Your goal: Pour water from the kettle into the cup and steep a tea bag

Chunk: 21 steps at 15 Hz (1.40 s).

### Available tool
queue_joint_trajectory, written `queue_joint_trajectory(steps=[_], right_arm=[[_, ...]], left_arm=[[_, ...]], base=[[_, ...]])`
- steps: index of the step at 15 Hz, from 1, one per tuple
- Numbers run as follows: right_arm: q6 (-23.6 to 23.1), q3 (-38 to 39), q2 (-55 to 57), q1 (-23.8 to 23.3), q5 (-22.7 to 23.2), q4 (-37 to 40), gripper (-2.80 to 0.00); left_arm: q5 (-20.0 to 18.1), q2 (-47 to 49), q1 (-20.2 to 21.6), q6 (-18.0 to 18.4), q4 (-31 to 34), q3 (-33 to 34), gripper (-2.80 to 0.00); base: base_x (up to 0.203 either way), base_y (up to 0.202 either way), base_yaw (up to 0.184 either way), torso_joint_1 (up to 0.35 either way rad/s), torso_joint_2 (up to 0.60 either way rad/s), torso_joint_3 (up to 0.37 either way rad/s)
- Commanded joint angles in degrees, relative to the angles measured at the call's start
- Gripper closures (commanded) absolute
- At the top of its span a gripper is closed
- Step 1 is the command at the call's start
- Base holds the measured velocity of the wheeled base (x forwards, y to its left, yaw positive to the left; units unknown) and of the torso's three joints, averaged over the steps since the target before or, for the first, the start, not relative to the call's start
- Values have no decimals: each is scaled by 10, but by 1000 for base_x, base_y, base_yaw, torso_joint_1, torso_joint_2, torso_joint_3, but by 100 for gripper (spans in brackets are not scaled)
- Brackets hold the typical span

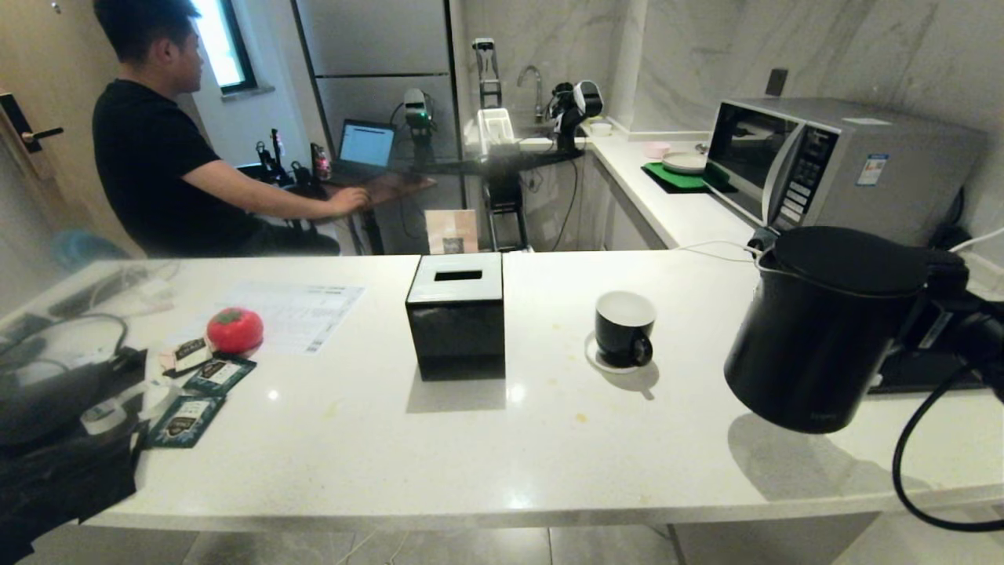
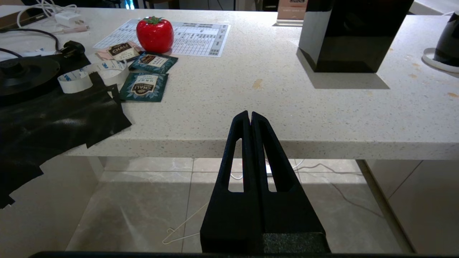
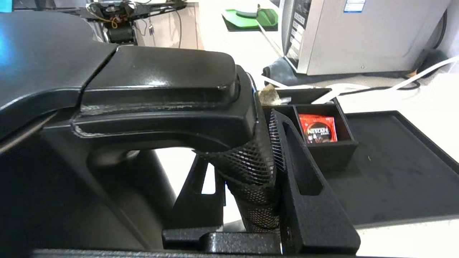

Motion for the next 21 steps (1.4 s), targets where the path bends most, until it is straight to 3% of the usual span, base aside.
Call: queue_joint_trajectory(steps=[1, 5, 21], right_arm=[[-1, -4, 5, 0, 0, -3, 0], [-10, -29, 13, 2, -1, 10, 0], [-89, -234, 84, 13, -2, 187, 0]], left_arm=[[0, 0, 0, 0, 0, 0, 0], [0, 0, 0, -1, 0, 0, 0], [0, 0, 0, -1, 0, 0, 0]], base=[[0, 0, 0, 0, 0, 0], [0, 0, 0, 0, 0, 0], [0, 0, 0, 0, 0, 0]])
